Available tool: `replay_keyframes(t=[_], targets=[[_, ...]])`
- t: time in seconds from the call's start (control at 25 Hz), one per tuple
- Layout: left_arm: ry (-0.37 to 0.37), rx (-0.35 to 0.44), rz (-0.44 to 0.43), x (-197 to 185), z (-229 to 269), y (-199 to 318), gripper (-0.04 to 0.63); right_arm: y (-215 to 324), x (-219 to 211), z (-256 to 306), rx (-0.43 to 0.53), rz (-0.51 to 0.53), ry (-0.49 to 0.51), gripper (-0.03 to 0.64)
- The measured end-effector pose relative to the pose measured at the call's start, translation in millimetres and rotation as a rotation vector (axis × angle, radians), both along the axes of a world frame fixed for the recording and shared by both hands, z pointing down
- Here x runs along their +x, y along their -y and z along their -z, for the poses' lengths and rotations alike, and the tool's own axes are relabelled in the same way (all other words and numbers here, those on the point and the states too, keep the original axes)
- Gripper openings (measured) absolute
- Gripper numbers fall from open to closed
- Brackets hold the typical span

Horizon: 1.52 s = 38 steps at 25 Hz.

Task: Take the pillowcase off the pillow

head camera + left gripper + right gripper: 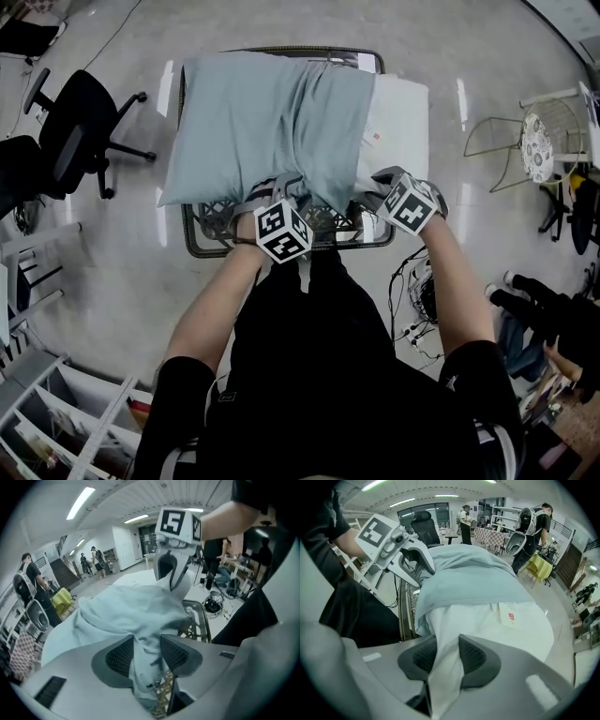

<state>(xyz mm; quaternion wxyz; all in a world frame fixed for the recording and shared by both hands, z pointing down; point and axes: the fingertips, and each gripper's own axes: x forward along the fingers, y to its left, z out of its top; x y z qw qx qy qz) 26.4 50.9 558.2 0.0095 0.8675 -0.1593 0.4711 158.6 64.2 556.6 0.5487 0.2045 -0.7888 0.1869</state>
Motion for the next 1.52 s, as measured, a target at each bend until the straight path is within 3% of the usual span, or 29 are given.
replay_keyframes(t=[0.04, 0.16, 0.48, 0.64, 0.8, 0.84, 0.92, 1.08, 1.24, 1.52], targets=[[0.036, 0.020, -0.007, -0.2, -6.9, 2.9, 0.181, -1.6, -0.9, -1.0, 0.001, 0.002, -0.003, 0.133], [0.091, 0.033, -0.006, -13.2, -12.1, 9.4, 0.023, -5.5, -1.6, -3.4, 0.006, 0.006, -0.003, 0.132], [0.054, -0.061, 0.063, -78.9, 2.2, 18.0, 0.012, -15.1, -5.1, 13.5, -0.016, -0.001, 0.080, 0.118], [0.006, -0.098, 0.107, -91.3, 2.1, 18.1, 0.012, -22.4, -3.4, 11.0, -0.017, -0.016, 0.088, 0.115], [-0.073, -0.153, 0.088, -79.1, 6.1, 3.6, 0.021, -37.0, -7.4, 2.2, -0.044, -0.009, 0.031, 0.152], [-0.087, -0.151, 0.080, -77.1, 11.1, 2.2, 0.032, -40.1, -8.1, 2.6, -0.052, -0.011, 0.024, 0.183], [-0.129, -0.127, 0.082, -75.3, 28.4, 8.0, 0.034, -41.8, -3.0, 7.4, -0.046, -0.033, 0.017, 0.147], [-0.219, -0.089, 0.106, -62.1, 64.4, 45.6, 0.034, -19.3, 26.6, 26.9, 0.011, -0.146, 0.026, 0.175], [-0.195, -0.062, 0.076, -37.9, 72.7, 90.2, 0.041, 25.5, 51.4, 34.7, 0.083, -0.199, 0.013, 0.234], [-0.126, -0.066, 0.047, 16.4, 64.1, 177.6, 0.071, 121.4, 79.5, 21.9, 0.111, -0.181, 0.028, 0.261]])
